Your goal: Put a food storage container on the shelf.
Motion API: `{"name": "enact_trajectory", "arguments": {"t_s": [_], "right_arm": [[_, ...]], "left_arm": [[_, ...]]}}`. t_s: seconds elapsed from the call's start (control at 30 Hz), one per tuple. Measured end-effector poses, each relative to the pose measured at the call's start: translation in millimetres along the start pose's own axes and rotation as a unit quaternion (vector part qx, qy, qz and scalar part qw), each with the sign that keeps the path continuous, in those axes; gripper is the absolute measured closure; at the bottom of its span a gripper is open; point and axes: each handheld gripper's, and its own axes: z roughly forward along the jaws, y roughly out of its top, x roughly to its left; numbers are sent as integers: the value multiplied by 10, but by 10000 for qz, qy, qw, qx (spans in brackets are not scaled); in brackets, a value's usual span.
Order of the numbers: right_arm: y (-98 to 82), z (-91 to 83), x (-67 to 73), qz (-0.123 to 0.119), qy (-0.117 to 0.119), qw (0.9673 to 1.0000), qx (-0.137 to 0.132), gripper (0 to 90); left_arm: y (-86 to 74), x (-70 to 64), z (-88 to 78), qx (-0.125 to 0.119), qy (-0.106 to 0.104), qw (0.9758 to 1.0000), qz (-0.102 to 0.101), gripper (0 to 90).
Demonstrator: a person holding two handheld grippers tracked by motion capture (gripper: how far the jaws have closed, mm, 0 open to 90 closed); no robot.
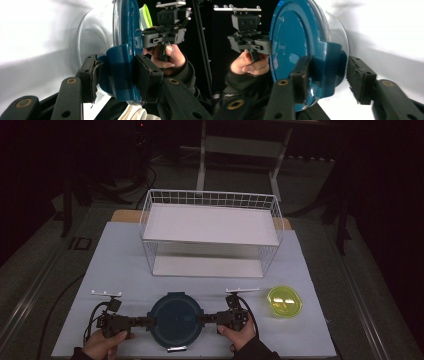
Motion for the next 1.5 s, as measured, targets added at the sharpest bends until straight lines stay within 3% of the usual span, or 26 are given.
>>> {"name": "enact_trajectory", "arguments": {"t_s": [0.4,0.93,1.5], "right_arm": [[12,25,-77,237,394,9989,68,552],[25,-60,26,44,351,9994,-16,562],[242,-436,332,-361,202,9984,-375,564]], "left_arm": [[-4,47,-1,-25,-81,9999,-94,547],[55,-94,-43,-158,-26,9998,82,561],[335,-427,-51,-350,-220,9985,367,564]]}}
